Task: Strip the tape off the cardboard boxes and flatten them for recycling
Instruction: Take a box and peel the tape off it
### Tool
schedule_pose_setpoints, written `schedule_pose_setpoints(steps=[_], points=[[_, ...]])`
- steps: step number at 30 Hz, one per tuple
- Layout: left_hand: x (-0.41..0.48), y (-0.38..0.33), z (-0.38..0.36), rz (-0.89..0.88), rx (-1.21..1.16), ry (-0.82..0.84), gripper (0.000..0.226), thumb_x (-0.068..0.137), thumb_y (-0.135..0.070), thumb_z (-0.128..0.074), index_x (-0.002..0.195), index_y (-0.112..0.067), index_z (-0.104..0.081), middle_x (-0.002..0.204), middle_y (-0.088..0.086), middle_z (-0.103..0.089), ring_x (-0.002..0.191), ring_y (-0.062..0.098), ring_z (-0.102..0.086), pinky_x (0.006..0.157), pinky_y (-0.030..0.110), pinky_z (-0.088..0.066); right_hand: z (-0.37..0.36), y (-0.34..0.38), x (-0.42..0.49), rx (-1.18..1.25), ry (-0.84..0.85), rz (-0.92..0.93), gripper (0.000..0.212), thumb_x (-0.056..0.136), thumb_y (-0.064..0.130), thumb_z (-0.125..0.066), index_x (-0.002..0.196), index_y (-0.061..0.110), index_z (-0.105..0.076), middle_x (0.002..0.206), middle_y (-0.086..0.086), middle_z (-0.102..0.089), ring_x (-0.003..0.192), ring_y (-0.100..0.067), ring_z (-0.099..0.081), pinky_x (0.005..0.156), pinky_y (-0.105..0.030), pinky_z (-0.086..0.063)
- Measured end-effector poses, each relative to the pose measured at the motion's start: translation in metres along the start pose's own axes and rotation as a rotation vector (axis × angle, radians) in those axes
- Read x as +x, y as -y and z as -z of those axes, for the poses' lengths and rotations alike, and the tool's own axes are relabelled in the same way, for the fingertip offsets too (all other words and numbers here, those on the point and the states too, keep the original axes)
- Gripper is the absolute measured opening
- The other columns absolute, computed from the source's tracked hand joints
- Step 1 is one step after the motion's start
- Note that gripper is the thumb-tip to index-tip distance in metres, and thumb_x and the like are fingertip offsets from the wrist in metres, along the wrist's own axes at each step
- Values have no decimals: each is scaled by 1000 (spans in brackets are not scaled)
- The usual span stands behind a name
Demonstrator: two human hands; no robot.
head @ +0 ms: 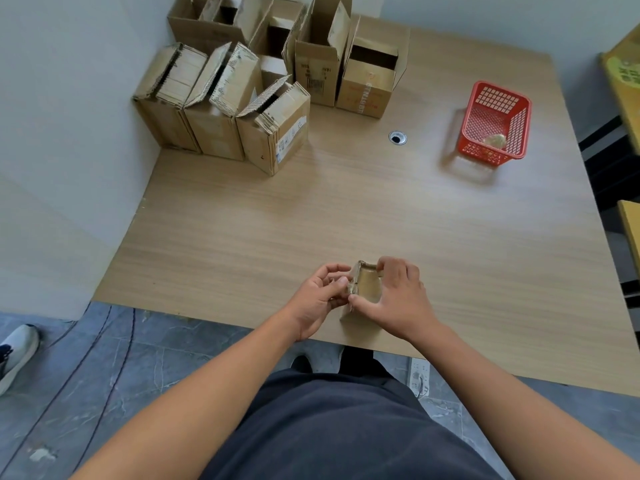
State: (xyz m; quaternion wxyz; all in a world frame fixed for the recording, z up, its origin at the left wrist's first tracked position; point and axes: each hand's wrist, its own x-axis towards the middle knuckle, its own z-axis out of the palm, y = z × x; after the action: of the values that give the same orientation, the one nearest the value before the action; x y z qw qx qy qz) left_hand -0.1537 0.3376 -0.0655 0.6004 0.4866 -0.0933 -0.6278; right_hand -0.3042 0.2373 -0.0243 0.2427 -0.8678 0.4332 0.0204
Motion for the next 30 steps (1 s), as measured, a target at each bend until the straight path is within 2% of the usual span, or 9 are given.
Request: schedule_pose_setpoints(steps=[3, 5, 6, 11, 15, 20, 25, 28, 30], points=[[0, 3, 7, -33, 119, 64, 19, 100, -1, -56, 117, -8, -61, 94, 4, -60, 84, 13, -63, 90, 31, -56, 1, -1, 1, 13, 34, 50, 86, 80, 66, -65, 152, 49, -20, 152, 4, -31, 141, -28, -22, 107, -51, -40], [0, 5, 12, -29, 134, 84, 16, 99, 1, -57, 113, -6, -62, 95, 7, -56, 86, 14, -64, 94, 32, -56, 3, 0, 2, -63, 76, 81, 79, 85, 68, -58, 150, 67, -13, 157, 6, -25, 146, -27, -16, 109, -53, -39], [0, 6, 14, -25, 129, 94, 13, 99, 1, -58, 109, -6, -62, 94, 7, -57, 85, 15, -64, 95, 33, -56, 3, 0, 2, -85, 85, 92, 73, 87, 69, -56, 148, 69, -17, 158, 8, -25, 147, -26, -14, 110, -55, -39], [4, 7, 15, 27, 102, 67, 12, 105, -4, -47, 98, -12, -52, 86, 2, -57, 80, 14, -61, 92, 34, -54, 3, -1, 2, -52, 68, 86, 58, 86, 68, -60, 142, 59, -46, 151, 11, -38, 144, -22, -18, 110, -54, -38], [5, 10, 9, 77, 194, -14, 15, 110, -13, -38, 100, -12, -49, 86, 8, -59, 76, 15, -57, 85, 32, -54, 2, 3, 4, -44, 56, 82, 54, 86, 62, -64, 139, 56, -50, 148, 12, -42, 142, -21, -21, 109, -51, -39], [2, 13, 19, 88, -17, -222, 17, 110, -10, -37, 97, -13, -47, 78, 5, -53, 66, 18, -54, 76, 37, -54, 3, 3, 2, -27, 57, 73, 51, 88, 56, -65, 137, 55, -52, 145, 12, -42, 139, -18, -21, 107, -50, -40], [-4, 14, 22, 70, 15, -114, 23, 108, -19, -45, 114, -12, -66, 80, -2, -53, 64, 10, -52, 73, 32, -54, 4, 2, 2, -43, 87, 75, 54, 89, 60, -62, 140, 56, -47, 146, 12, -41, 139, -18, -20, 109, -52, -38], [-5, 13, 14, 42, 51, -36, 31, 102, -16, -59, 133, -17, -55, 94, 2, -57, 73, 9, -59, 78, 30, -56, 5, 2, 1, -48, 94, 80, 56, 87, 65, -59, 141, 57, -45, 146, 12, -40, 140, -18, -20, 109, -53, -38], [-4, 12, 9, 43, 48, 5, 32, 100, -14, -63, 132, -18, -59, 90, -1, -61, 77, 9, -63, 75, 26, -56, 7, 2, 0, -48, 103, 84, 62, 83, 73, -51, 142, 57, -43, 147, 13, -40, 140, -17, -20, 109, -51, -37]])
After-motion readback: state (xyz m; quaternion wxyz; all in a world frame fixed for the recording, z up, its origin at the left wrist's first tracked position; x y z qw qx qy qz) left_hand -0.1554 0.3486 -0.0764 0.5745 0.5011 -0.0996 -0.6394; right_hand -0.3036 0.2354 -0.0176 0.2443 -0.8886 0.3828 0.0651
